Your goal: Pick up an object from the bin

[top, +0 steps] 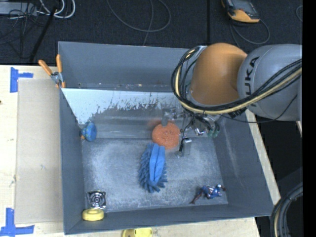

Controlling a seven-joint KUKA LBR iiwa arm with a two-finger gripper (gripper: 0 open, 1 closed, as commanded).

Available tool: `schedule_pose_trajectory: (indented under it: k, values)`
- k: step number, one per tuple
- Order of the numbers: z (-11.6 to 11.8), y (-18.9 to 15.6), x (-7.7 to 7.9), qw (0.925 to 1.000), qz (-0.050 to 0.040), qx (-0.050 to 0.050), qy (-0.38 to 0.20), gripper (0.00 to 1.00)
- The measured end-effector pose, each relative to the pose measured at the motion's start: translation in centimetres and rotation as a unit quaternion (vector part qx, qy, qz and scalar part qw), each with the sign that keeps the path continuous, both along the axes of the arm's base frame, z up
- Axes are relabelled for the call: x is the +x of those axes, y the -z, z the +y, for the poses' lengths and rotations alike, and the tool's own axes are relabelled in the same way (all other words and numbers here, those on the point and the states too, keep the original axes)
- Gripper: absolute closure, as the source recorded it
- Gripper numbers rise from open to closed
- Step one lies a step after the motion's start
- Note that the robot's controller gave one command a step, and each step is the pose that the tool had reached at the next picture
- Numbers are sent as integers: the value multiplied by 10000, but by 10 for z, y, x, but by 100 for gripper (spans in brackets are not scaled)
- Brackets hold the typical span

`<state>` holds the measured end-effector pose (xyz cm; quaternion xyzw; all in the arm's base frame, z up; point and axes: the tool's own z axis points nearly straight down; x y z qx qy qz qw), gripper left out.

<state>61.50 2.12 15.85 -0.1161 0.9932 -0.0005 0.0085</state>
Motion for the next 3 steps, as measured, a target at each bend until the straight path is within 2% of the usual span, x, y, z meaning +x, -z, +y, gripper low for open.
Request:
schedule_pose_trajectory:
  k: [1, 2, 3]
  values:
    - [8, 64, -8, 9999, 68, 1, 76, 0]
    - [17, 83, 1, 9994, 42, 7, -339, 100]
    - [17, 83, 1, 9994, 43, 7, -338, 0]
